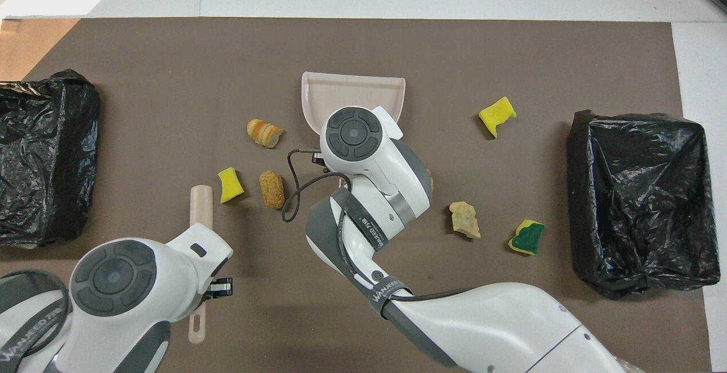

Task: Sweep and dump trash in bin
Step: 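Grasp the beige brush with the left gripper while the right gripper positions the dustpan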

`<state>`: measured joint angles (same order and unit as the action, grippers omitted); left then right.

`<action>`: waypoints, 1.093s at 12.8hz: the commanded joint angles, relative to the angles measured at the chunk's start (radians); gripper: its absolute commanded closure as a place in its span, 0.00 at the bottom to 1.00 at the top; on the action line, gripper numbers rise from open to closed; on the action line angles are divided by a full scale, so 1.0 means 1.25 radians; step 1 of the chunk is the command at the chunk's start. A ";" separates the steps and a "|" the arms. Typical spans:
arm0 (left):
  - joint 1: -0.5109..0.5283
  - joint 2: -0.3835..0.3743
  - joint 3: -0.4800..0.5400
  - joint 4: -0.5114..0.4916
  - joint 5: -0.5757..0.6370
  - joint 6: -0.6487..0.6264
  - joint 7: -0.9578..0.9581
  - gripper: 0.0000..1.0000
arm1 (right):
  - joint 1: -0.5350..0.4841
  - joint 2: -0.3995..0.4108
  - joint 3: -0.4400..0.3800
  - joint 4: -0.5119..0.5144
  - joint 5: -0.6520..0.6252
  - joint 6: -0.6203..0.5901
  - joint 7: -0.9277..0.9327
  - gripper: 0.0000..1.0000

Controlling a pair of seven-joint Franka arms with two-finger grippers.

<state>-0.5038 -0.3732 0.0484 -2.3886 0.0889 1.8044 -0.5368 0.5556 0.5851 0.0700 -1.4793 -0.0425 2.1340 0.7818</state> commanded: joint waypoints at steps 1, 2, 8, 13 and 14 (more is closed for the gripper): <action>0.075 0.016 -0.009 -0.001 0.015 0.047 0.061 1.00 | -0.009 -0.005 0.007 -0.017 0.019 0.023 -0.004 0.64; 0.090 0.018 -0.008 0.000 0.015 0.054 0.083 1.00 | -0.010 -0.005 0.005 -0.016 0.019 0.023 -0.006 0.79; 0.178 0.057 -0.008 0.004 0.005 0.143 0.159 1.00 | -0.042 -0.046 0.002 -0.012 0.008 0.001 -0.151 1.00; 0.164 0.151 -0.014 0.005 -0.010 0.247 0.157 1.00 | -0.096 -0.126 0.000 -0.014 0.007 -0.150 -0.525 1.00; 0.159 0.153 -0.017 0.005 -0.029 0.250 0.157 1.00 | -0.101 -0.134 0.000 -0.013 0.006 -0.169 -0.607 1.00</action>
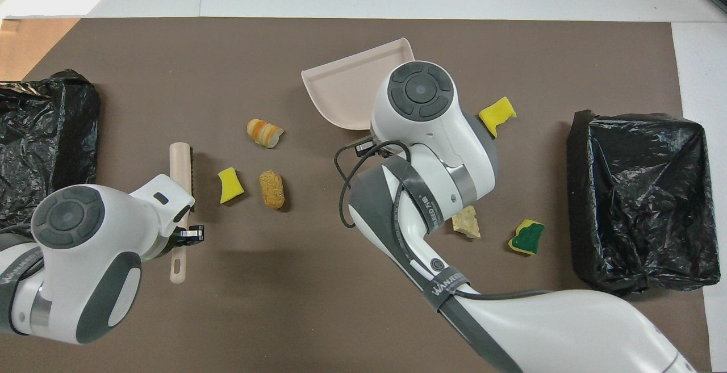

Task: Sweep and dump trash in bin
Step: 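Grasp the beige brush with the left gripper while the right gripper positions the dustpan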

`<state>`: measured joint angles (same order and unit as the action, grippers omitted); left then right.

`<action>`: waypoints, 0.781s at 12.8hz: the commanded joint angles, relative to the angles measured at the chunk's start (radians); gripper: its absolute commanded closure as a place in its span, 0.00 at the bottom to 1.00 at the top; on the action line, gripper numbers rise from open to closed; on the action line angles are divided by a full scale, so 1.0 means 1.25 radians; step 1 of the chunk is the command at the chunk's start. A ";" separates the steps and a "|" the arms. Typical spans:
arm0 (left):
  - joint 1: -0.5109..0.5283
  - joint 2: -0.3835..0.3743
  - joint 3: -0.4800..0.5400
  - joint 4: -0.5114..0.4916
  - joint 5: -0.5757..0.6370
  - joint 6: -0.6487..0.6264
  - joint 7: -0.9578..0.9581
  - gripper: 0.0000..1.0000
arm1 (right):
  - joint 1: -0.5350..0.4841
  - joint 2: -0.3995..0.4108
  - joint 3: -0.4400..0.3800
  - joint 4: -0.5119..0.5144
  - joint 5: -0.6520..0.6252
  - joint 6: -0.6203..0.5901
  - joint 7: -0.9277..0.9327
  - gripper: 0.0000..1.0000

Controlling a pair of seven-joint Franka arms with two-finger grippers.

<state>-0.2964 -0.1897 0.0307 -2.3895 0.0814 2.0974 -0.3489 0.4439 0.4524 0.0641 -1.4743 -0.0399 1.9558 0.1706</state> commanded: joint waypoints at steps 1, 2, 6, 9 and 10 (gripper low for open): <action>-0.027 0.006 0.000 0.006 -0.038 0.020 0.006 1.00 | -0.021 -0.031 0.004 -0.018 0.001 -0.048 -0.197 1.00; -0.030 0.009 0.000 0.006 -0.044 0.027 0.005 1.00 | -0.033 -0.029 0.004 -0.017 -0.001 -0.070 -0.267 1.00; -0.032 0.039 -0.001 0.007 -0.079 0.088 0.007 1.00 | -0.076 -0.033 0.004 -0.018 -0.057 -0.157 -0.623 1.00; -0.033 0.055 0.000 0.033 -0.090 0.077 0.008 1.00 | -0.074 -0.015 0.006 -0.020 -0.148 -0.152 -0.791 1.00; -0.024 0.058 0.005 0.040 -0.090 0.053 0.009 1.00 | -0.070 -0.002 0.006 -0.018 -0.187 -0.142 -0.837 1.00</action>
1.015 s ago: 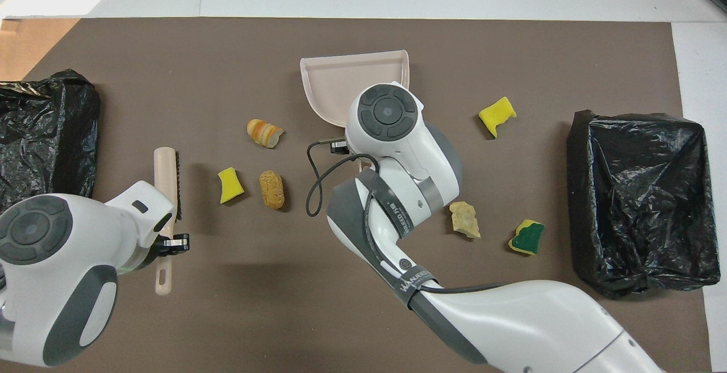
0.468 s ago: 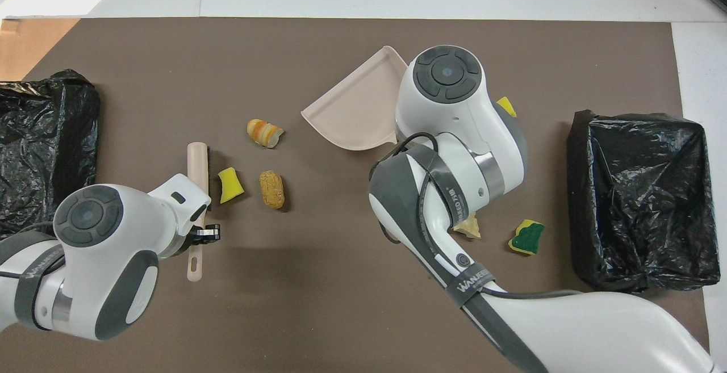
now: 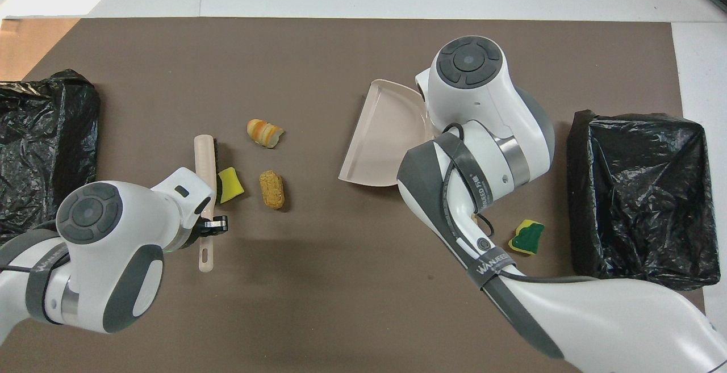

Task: Sweep and dump trash in bin
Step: 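Sweep bread and sponge pieces into the dustpan with the left gripper's brush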

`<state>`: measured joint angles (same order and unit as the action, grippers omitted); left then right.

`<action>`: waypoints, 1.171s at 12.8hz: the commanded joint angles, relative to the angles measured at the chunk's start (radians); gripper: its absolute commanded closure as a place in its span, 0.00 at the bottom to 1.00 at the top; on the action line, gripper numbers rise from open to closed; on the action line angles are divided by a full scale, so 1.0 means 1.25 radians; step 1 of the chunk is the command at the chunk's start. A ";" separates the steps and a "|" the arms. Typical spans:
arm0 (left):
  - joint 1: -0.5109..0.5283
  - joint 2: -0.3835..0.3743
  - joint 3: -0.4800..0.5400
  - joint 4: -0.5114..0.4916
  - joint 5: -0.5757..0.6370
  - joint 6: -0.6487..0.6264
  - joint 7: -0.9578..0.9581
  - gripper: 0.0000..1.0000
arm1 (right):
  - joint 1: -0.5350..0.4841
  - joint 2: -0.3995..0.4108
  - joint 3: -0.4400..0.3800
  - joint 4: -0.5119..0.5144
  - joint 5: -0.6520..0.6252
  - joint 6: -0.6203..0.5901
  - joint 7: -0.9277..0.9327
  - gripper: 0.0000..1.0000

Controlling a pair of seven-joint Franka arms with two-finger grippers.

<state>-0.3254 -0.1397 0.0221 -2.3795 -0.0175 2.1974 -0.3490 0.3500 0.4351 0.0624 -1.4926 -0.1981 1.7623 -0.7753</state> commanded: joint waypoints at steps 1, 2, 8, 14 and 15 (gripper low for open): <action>0.010 0.017 0.013 0.032 -0.011 -0.036 0.007 1.00 | 0.005 0.024 0.011 0.000 -0.079 0.027 -0.129 1.00; 0.031 0.018 0.013 0.031 -0.011 -0.028 -0.007 1.00 | 0.005 0.037 0.010 0.002 -0.099 0.037 -0.182 1.00; 0.000 0.053 0.009 0.022 -0.011 0.001 -0.031 1.00 | 0.001 0.061 0.013 0.005 -0.124 0.117 -0.360 1.00; -0.097 0.105 0.006 0.047 -0.068 0.074 -0.107 1.00 | -0.005 0.067 0.013 0.004 -0.109 0.123 -0.353 1.00; -0.111 0.115 0.004 0.057 -0.072 0.089 -0.118 1.00 | -0.004 0.067 0.013 0.004 -0.107 0.124 -0.352 1.00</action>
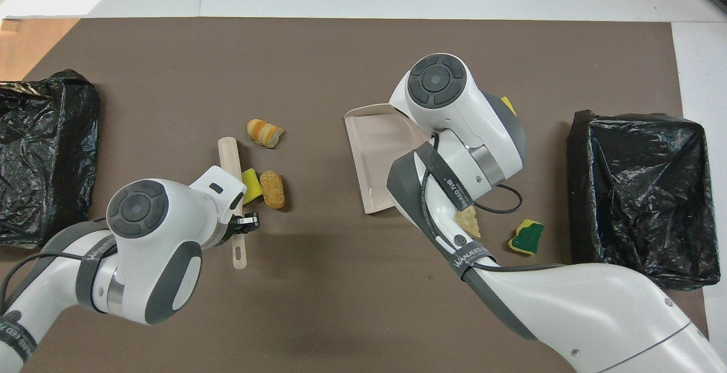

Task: Sweep and dump trash in bin
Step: 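Sweep bread and sponge pieces into the dustpan with the left gripper's brush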

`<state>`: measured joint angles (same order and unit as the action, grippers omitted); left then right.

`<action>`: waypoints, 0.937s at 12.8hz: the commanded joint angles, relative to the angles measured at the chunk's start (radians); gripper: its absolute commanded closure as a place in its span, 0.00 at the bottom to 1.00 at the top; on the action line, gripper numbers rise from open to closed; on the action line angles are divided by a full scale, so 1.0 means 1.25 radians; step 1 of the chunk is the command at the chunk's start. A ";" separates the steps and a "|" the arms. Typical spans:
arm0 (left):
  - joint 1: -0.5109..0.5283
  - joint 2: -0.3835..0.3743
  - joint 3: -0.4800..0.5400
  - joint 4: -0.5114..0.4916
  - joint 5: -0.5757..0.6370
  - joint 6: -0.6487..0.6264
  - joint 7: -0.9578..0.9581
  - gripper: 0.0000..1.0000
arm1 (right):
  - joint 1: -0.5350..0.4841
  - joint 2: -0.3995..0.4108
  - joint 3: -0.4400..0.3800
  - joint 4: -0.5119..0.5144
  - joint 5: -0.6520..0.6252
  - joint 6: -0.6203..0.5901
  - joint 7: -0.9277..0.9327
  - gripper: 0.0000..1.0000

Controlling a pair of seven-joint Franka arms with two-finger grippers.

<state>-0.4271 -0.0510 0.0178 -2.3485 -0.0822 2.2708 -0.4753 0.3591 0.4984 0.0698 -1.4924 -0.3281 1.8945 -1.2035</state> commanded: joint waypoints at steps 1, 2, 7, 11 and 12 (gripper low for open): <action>-0.041 0.055 0.007 0.045 -0.024 0.030 -0.019 1.00 | -0.012 0.016 0.007 0.004 -0.003 0.021 -0.009 1.00; -0.050 0.059 0.005 0.055 -0.035 0.030 -0.020 1.00 | -0.014 0.016 0.007 0.004 -0.003 0.021 -0.009 1.00; -0.169 0.113 0.007 0.158 -0.113 0.028 -0.127 1.00 | -0.011 0.016 0.007 0.002 0.021 0.023 0.037 1.00; -0.245 0.187 -0.001 0.255 -0.113 0.061 -0.239 1.00 | 0.002 0.017 0.008 -0.006 0.021 0.032 0.115 1.00; -0.252 0.192 -0.008 0.271 -0.111 0.065 -0.260 1.00 | 0.001 0.017 0.008 -0.009 0.021 0.032 0.116 1.00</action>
<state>-0.7176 0.1568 0.0044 -2.0757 -0.2100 2.3447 -0.7606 0.3635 0.5027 0.0713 -1.4937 -0.3172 1.8973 -1.1064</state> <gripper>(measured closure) 0.740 0.683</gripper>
